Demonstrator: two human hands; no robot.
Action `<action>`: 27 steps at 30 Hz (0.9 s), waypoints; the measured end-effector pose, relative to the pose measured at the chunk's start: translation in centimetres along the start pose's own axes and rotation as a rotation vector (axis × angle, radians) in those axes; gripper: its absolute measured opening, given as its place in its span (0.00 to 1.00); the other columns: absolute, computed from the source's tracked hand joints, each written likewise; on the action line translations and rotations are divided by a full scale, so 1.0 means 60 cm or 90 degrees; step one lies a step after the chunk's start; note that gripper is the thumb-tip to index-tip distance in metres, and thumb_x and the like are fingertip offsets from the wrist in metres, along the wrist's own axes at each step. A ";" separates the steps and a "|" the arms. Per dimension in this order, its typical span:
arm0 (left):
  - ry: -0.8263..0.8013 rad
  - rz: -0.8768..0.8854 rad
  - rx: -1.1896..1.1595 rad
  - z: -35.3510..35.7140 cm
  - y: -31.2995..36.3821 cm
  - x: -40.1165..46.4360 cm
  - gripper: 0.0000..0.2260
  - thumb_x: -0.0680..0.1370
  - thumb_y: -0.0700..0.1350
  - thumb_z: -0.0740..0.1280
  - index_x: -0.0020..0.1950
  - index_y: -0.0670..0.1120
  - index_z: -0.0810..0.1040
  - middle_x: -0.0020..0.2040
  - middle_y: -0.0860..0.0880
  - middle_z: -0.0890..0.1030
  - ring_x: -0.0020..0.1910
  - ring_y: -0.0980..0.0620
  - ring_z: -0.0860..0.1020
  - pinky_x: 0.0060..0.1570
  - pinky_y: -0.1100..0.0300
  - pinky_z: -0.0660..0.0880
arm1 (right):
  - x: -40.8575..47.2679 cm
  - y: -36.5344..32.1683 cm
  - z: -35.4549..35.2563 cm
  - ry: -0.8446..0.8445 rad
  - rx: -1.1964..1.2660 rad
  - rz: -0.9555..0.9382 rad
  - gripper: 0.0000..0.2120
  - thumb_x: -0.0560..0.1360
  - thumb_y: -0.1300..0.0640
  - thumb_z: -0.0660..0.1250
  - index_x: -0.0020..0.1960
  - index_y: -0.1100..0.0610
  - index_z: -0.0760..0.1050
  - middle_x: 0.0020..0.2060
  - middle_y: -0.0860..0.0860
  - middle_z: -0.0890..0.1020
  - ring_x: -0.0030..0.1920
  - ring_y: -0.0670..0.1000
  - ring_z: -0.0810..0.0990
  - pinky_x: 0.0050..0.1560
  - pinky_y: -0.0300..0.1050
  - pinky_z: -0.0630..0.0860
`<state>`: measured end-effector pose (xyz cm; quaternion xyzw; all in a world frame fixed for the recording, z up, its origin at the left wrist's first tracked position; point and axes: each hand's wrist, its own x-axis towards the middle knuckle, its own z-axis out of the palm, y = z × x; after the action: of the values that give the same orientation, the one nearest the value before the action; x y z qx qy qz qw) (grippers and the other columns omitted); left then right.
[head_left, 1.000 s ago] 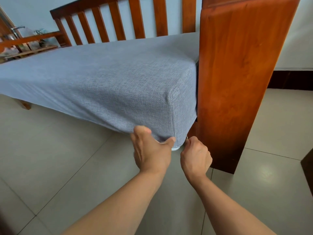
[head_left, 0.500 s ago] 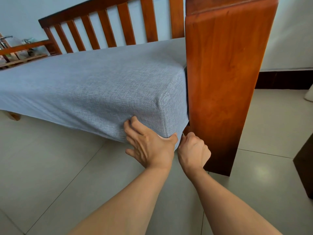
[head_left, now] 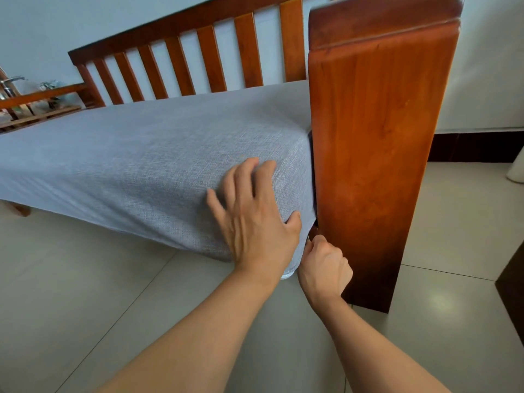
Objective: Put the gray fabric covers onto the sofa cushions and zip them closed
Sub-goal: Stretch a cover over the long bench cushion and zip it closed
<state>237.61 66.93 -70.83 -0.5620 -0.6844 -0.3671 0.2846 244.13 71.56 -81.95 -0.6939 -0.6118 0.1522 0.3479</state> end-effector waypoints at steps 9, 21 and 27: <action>-0.056 -0.403 -0.184 -0.003 -0.038 -0.107 0.25 0.65 0.49 0.76 0.50 0.49 0.62 0.51 0.48 0.68 0.57 0.42 0.69 0.51 0.50 0.65 | -0.006 -0.005 -0.004 -0.012 0.011 0.021 0.11 0.79 0.55 0.55 0.39 0.57 0.65 0.40 0.57 0.80 0.41 0.62 0.78 0.35 0.45 0.62; -0.239 -1.046 -0.702 0.043 0.006 -0.108 0.07 0.80 0.42 0.62 0.42 0.47 0.73 0.49 0.47 0.79 0.43 0.50 0.79 0.50 0.54 0.70 | -0.011 0.002 -0.005 -0.012 -0.013 -0.005 0.12 0.79 0.54 0.55 0.39 0.57 0.65 0.41 0.57 0.80 0.43 0.63 0.79 0.35 0.46 0.63; -0.242 -0.986 -0.616 0.050 -0.014 -0.116 0.07 0.79 0.40 0.62 0.41 0.45 0.74 0.40 0.48 0.80 0.34 0.54 0.79 0.33 0.60 0.73 | -0.011 0.012 -0.005 -0.011 -0.052 -0.045 0.10 0.78 0.57 0.56 0.38 0.57 0.64 0.37 0.55 0.79 0.40 0.62 0.79 0.34 0.44 0.62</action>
<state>238.31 65.40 -78.27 -0.0570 -0.6761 -0.6017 -0.4215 244.71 70.82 -82.36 -0.6839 -0.6450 0.1207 0.3188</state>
